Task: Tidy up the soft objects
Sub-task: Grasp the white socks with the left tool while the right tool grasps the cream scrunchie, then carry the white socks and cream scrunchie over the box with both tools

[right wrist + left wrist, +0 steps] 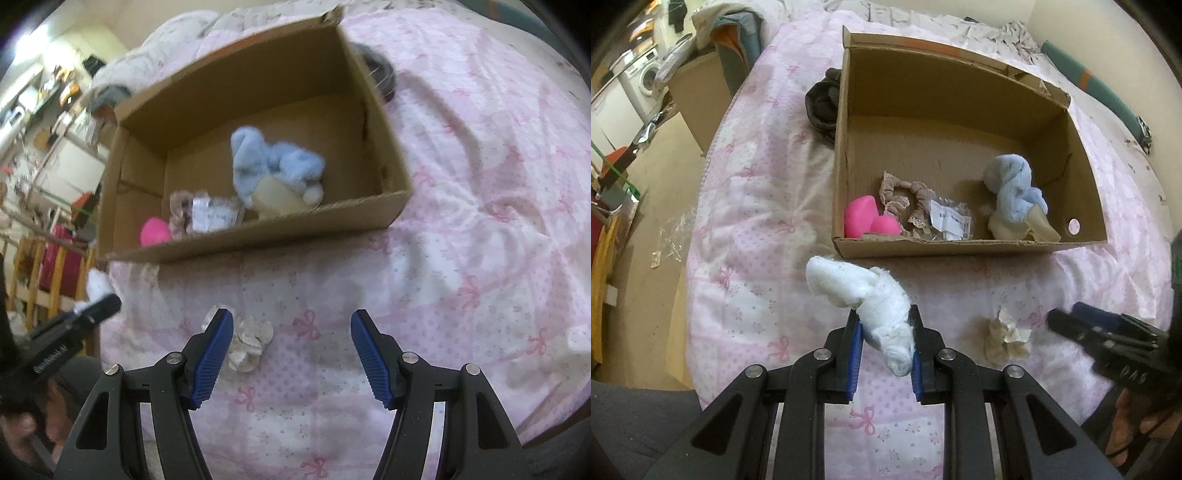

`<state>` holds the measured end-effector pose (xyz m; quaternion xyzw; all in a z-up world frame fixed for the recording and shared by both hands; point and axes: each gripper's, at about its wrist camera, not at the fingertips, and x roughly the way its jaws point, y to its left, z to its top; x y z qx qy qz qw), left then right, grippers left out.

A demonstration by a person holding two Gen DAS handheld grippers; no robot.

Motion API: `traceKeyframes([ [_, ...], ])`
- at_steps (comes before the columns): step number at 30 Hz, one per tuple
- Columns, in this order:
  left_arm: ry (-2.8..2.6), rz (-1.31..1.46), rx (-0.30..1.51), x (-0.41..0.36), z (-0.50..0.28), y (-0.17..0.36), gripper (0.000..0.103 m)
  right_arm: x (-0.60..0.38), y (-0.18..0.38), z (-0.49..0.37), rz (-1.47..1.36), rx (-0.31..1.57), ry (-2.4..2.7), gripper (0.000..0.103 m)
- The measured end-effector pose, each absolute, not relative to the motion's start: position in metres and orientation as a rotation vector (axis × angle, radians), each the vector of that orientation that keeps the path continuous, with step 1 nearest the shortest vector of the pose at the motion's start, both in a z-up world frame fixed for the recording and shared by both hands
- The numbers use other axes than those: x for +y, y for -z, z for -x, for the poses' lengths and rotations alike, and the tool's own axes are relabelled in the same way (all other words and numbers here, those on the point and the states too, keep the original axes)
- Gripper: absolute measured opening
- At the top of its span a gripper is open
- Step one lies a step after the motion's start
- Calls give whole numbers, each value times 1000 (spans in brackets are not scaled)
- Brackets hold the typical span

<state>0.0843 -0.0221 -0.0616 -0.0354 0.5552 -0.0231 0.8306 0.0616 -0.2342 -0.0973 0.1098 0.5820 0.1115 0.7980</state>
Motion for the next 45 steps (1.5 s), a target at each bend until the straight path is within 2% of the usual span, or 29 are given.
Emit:
traceKeyframes([
  [14,13,50,1158,-25,-87,65,20,-173,141,-70,-50,1358,-395,68],
  [16,7,46,1159,-25,-88,66,20,-168,143,-69,-19,1353,-407,56],
  [18,7,41,1161,-26,-88,67,20,-166,143,-68,-6,1354,-413,49],
  [19,6,37,1162,-27,-88,67,20,-165,143,-67,-3,1355,-422,42],
  [27,-5,26,1163,-25,-88,69,20,-161,136,-62,17,1340,-460,29],
  [32,-28,33,1163,-19,-87,69,20,-167,127,-61,-6,1312,-460,26],
  [45,-50,24,1118,-17,-72,57,20,-196,91,-52,-99,1212,-493,26],
])
